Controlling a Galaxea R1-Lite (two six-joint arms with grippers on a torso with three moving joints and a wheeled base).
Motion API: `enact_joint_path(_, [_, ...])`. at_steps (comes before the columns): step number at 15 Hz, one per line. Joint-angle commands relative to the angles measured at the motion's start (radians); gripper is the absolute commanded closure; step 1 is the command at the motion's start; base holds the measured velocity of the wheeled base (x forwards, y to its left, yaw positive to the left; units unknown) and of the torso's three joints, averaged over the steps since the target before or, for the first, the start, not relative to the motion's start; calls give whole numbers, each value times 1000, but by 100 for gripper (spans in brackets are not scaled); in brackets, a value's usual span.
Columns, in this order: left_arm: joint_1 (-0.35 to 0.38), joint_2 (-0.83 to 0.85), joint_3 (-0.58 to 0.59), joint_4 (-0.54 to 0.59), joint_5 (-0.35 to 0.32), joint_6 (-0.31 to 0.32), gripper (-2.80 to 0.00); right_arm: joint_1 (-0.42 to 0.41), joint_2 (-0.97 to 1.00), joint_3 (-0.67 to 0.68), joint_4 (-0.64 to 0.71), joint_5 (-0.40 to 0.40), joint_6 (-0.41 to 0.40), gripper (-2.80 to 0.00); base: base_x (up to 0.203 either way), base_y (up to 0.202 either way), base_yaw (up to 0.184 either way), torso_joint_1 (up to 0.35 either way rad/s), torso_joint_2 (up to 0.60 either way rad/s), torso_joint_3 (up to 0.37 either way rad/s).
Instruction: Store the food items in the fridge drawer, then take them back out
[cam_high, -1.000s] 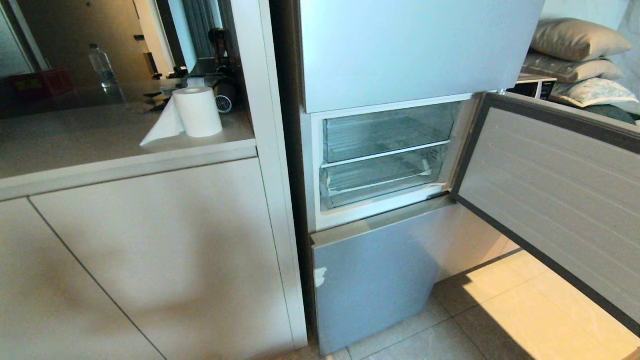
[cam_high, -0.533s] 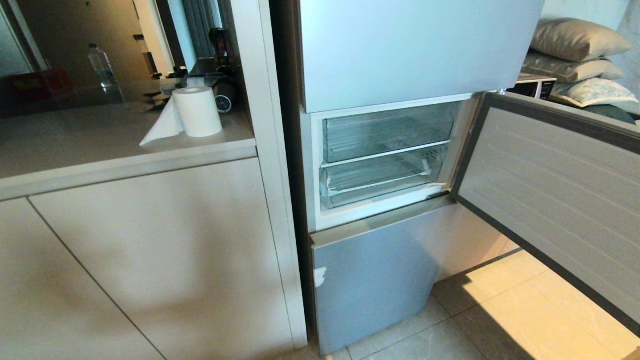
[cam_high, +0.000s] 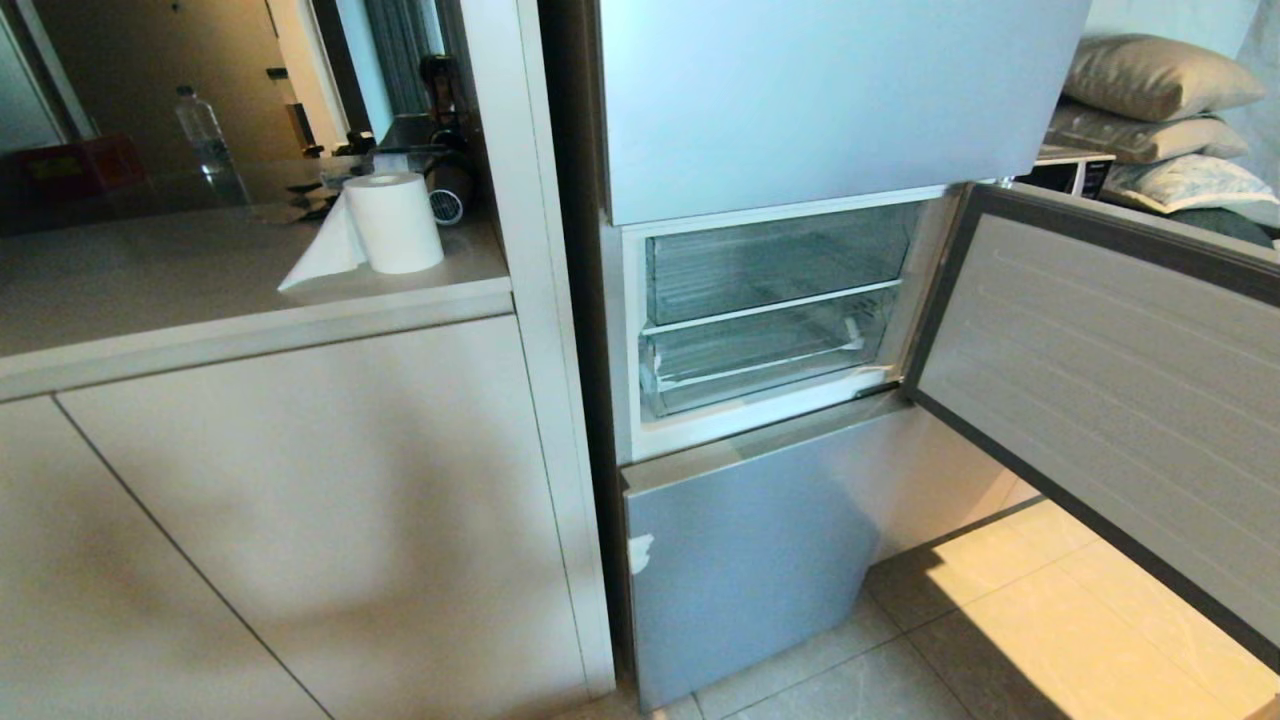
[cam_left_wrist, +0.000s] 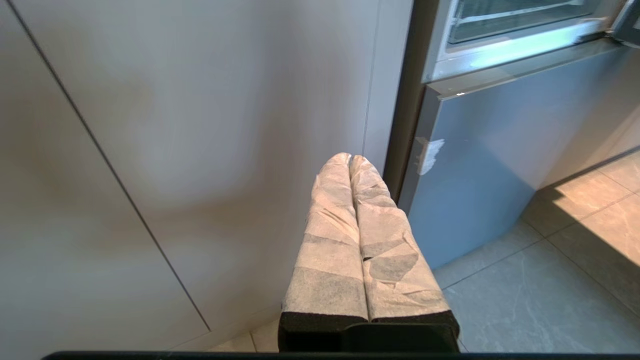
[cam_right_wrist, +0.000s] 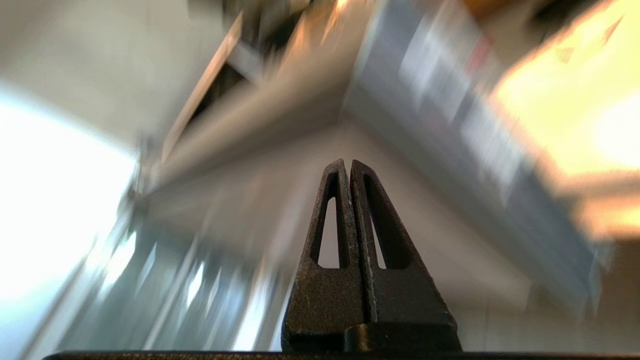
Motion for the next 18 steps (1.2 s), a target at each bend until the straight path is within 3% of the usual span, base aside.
enact_joint_path(1, [1, 2, 2, 0, 0, 0, 0, -129, 160, -13, -200, 8, 36, 0, 0, 0, 0, 0, 0, 0])
enact_joint_path(3, [1, 2, 2, 0, 0, 0, 0, -199, 179, -34, -249, 29, 59, 0, 0, 0, 0, 0, 0, 0])
enact_joint_path(9, [1, 2, 2, -2, 0, 0, 0, -244, 384, -133, -256, 43, 128, 0, 0, 0, 0, 0, 0, 0])
enact_joint_path(13, [1, 2, 2, 0, 0, 0, 0, -243, 564, -236, -256, 198, 297, 0, 0, 0, 0, 0, 0, 0])
enact_joint_path(16, [1, 2, 2, 0, 0, 0, 0, -220, 664, -307, -255, 390, 422, 0, 0, 0, 0, 0, 0, 0])
enact_joint_path(18, [1, 2, 2, 0, 0, 0, 0, -187, 689, -319, -255, 501, 458, 0, 0, 0, 0, 0, 0, 0])
